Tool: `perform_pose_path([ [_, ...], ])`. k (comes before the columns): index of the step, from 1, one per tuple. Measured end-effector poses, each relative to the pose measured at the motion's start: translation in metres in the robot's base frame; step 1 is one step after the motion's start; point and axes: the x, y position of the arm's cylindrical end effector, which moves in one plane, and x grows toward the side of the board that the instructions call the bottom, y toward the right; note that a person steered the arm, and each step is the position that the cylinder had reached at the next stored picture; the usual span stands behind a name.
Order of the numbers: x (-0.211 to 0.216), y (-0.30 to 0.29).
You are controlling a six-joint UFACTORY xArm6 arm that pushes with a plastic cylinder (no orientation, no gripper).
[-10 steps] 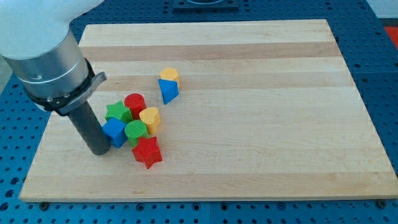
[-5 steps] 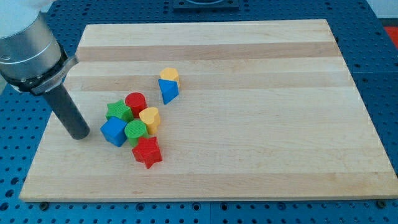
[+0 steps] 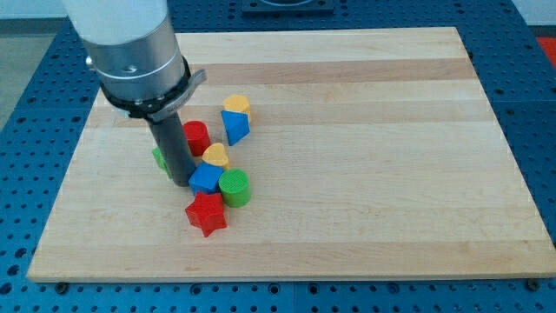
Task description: Move the blue cube to the top right of the red star
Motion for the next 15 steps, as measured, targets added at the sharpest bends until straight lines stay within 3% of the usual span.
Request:
perform_pose_path([
  [3,-0.007,0.046],
  [9,-0.027,0.075],
  [13,-0.012,0.069],
  [15,-0.012,0.034],
])
